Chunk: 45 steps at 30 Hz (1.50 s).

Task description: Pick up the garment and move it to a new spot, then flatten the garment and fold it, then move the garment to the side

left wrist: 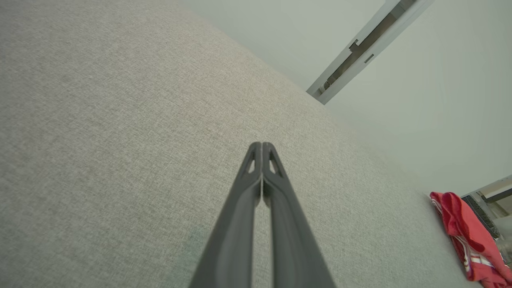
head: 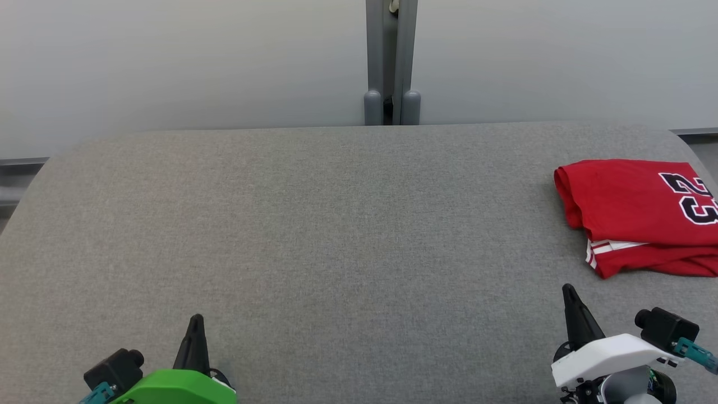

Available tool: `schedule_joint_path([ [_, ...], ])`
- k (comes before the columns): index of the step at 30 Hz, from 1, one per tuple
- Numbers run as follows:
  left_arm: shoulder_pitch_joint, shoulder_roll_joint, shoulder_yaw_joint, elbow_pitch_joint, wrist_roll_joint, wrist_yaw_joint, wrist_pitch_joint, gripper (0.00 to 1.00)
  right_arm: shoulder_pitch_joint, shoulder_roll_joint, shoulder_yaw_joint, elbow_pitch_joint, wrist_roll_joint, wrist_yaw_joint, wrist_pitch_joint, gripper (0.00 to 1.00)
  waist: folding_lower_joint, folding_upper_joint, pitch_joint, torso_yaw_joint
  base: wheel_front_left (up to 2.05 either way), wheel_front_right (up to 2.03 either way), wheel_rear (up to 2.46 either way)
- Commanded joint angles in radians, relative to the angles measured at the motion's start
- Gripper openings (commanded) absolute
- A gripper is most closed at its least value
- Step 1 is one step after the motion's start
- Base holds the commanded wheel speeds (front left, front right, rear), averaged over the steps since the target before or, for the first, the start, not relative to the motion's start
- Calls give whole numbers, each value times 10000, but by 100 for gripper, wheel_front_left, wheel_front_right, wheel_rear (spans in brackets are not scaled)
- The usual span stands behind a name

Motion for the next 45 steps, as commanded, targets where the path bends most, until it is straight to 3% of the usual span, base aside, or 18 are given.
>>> schedule_joint_path([
  [1, -367, 5, 159, -185, -356, -79, 78, 0, -318, -47, -62, -197, 422, -1, 82, 0, 0, 0, 7, -2, 0, 0, 0],
  [45, -812, -233, 1503, -537, -4673, -829, 1503, 0, -805, -85, -528, -323, 5771, -3, 1271, 0, 0, 0, 214, -66, 0, 0, 0],
])
